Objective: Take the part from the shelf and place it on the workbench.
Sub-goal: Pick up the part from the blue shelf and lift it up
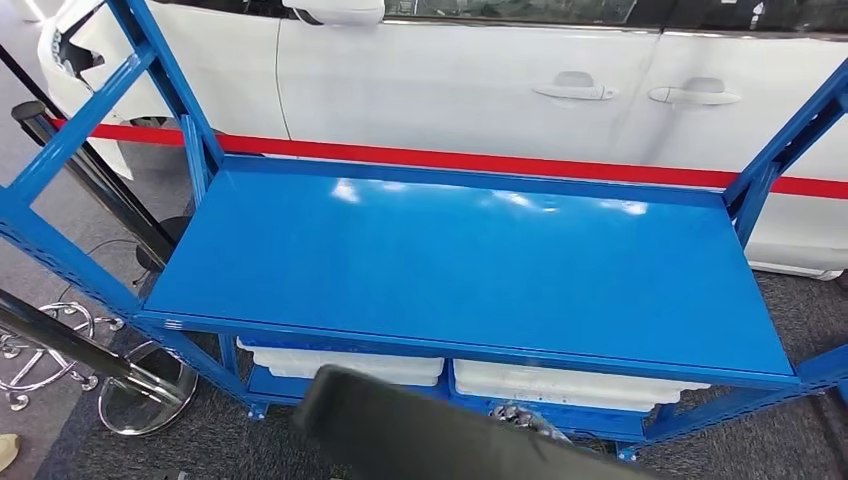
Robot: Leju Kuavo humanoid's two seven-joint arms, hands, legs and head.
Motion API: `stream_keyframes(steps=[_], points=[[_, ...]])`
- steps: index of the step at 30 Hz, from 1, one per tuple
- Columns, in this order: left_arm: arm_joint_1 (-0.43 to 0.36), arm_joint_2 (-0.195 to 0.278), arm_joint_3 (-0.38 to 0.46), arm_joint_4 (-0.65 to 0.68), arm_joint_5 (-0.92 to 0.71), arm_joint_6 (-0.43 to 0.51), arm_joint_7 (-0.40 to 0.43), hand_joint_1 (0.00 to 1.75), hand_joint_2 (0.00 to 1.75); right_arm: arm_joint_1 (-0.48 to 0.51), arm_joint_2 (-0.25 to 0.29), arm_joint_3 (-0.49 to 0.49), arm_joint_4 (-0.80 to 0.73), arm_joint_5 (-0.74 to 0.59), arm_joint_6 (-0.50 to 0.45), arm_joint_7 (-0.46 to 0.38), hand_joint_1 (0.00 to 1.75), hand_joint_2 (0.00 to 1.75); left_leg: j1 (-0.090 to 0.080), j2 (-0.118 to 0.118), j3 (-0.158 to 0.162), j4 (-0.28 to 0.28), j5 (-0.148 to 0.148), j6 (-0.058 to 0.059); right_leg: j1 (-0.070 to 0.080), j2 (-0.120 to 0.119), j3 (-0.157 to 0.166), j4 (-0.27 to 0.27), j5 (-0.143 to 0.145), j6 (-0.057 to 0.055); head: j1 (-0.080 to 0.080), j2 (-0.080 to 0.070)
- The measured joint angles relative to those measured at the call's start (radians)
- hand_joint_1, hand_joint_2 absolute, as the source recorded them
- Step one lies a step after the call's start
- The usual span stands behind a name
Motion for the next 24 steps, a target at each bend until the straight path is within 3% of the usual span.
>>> stream_keyframes(steps=[2, 4, 5, 6, 7, 8, 10, 12, 14, 16, 17, 19, 20, 21, 22, 24], points=[[-0.005, -0.001, 0.0, 0.0, -0.008, 0.002, 0.0, 0.0, 1.75, -0.001, -0.012, 0.006, -0.006, 0.013, -0.006, -0.006, 1.75, 1.75, 0.006, 0.013, -0.011, -0.013, 0.019, 0.012, -0.002, 0.002, -0.02, 0.049, -0.053, 0.013, 0.0, 0.0], [-0.009, -0.002, 0.0, 0.0, -0.016, 0.002, 0.0, 0.0, 1.75, -0.002, -0.025, 0.014, -0.008, 0.032, -0.017, -0.01, 1.75, 1.75, 0.007, 0.022, -0.03, -0.013, 0.035, 0.017, -0.01, 0.001, -0.057, 0.164, -0.14, 0.024, 0.0, 0.0], [-0.01, -0.003, 0.0, 0.0, -0.019, 0.002, 0.001, 0.0, 1.75, -0.002, -0.032, 0.018, -0.008, 0.042, -0.022, -0.011, 1.75, 1.75, 0.007, 0.026, -0.042, -0.012, 0.042, 0.017, -0.015, 0.001, -0.072, 0.221, -0.167, 0.03, 0.0, 0.0], [-0.011, -0.004, 0.0, 0.0, -0.022, 0.003, 0.001, 0.0, 1.75, -0.002, -0.039, 0.023, -0.008, 0.052, -0.026, -0.012, 1.75, 1.75, 0.008, 0.029, -0.054, -0.008, 0.048, 0.015, -0.019, 0.0, -0.074, 0.256, -0.172, 0.035, 0.0, 0.0], [-0.012, -0.004, 0.0, 0.0, -0.024, 0.003, 0.002, 0.0, 1.75, -0.002, -0.047, 0.027, -0.008, 0.06, -0.029, -0.013, 1.75, 1.75, 0.009, 0.031, -0.066, -0.004, 0.054, 0.013, -0.024, -0.001, -0.061, 0.258, -0.157, 0.039, 0.0, 0.0], [-0.014, -0.005, 0.0, 0.0, -0.025, 0.004, 0.002, 0.0, 1.75, -0.002, -0.054, 0.031, -0.009, 0.065, -0.032, -0.015, 1.75, 1.75, 0.011, 0.032, -0.077, 0.001, 0.059, 0.01, -0.028, -0.002, -0.029, 0.223, -0.127, 0.042, 0.0, 0.0], [-0.018, -0.006, 0.0, 0.0, -0.027, 0.006, 0.002, 0.0, 1.75, -0.003, -0.066, 0.035, -0.013, 0.071, -0.043, -0.018, 1.75, 1.75, 0.013, 0.032, -0.094, 0.014, 0.066, 0.002, -0.031, -0.005, 0.066, 0.086, -0.083, 0.045, 0.0, 0.0], [-0.02, -0.007, 0.0, 0.0, -0.03, 0.009, 0.003, 0.0, 1.75, -0.004, -0.074, 0.037, -0.02, 0.072, -0.058, -0.019, 1.75, 1.75, 0.011, 0.031, -0.107, 0.024, 0.074, -0.01, -0.027, -0.005, 0.126, -0.015, -0.084, 0.036, 0.0, 0.0], [-0.021, -0.007, 0.0, 0.0, -0.034, 0.011, 0.003, 0.0, 1.75, -0.003, -0.077, 0.038, -0.025, 0.072, -0.074, -0.019, 1.75, 1.75, 0.01, 0.03, -0.112, 0.025, 0.086, -0.025, -0.023, -0.003, 0.125, -0.034, -0.088, 0.021, 0.0, 0.0], [-0.021, -0.007, 0.0, 0.0, -0.036, 0.012, 0.004, 0.0, 1.75, -0.002, -0.079, 0.039, -0.03, 0.07, -0.086, -0.019, 1.75, 1.75, 0.013, 0.025, -0.124, 0.043, 0.064, -0.037, -0.024, -0.005, 0.111, -0.035, -0.072, 0.0, 0.0, 0.0], [-0.021, -0.006, 0.0, 0.0, -0.037, 0.013, 0.004, 0.0, 1.75, -0.003, -0.08, 0.04, -0.031, 0.07, -0.09, -0.019, 1.75, 1.75, 0.014, 0.02, -0.136, 0.074, 0.029, -0.041, -0.025, -0.006, 0.102, -0.037, -0.063, -0.011, 0.0, 0.0], [-0.022, -0.006, 0.0, 0.0, -0.038, 0.014, 0.004, 0.0, 1.75, -0.003, -0.08, 0.041, -0.035, 0.068, -0.097, -0.019, 1.75, 1.75, 0.015, 0.011, -0.17, 0.188, -0.067, -0.044, -0.022, -0.006, 0.078, -0.035, -0.045, -0.025, 0.0, 0.0], [-0.022, -0.006, 0.0, 0.0, -0.038, 0.014, 0.004, 0.0, 1.75, -0.002, -0.08, 0.042, -0.035, 0.068, -0.099, -0.019, 1.75, 1.75, 0.015, 0.009, -0.184, 0.251, -0.099, -0.045, -0.018, -0.006, 0.065, -0.032, -0.037, -0.027, 0.0, 0.0], [-0.023, -0.005, 0.0, 0.0, -0.038, 0.015, 0.004, 0.0, 1.75, -0.002, -0.08, 0.043, -0.036, 0.068, -0.1, -0.019, 1.75, 1.75, 0.014, 0.008, -0.19, 0.297, -0.109, -0.044, -0.015, -0.006, 0.051, -0.028, -0.029, -0.028, 0.0, 0.0], [-0.023, -0.005, 0.0, 0.0, -0.038, 0.016, 0.004, 0.0, 1.75, -0.002, -0.08, 0.044, -0.036, 0.068, -0.101, -0.019, 1.75, 1.75, 0.013, 0.008, -0.181, 0.313, -0.097, -0.041, -0.011, -0.006, 0.037, -0.022, -0.022, -0.029, 0.0, 0.0], [-0.023, -0.005, 0.0, 0.0, -0.038, 0.018, 0.004, 0.0, 1.75, -0.002, -0.08, 0.045, -0.038, 0.07, -0.104, -0.02, 1.75, 1.75, 0.009, 0.007, -0.114, 0.242, -0.039, -0.03, -0.006, -0.004, 0.01, -0.009, -0.011, -0.029, 0.0, 0.0]])
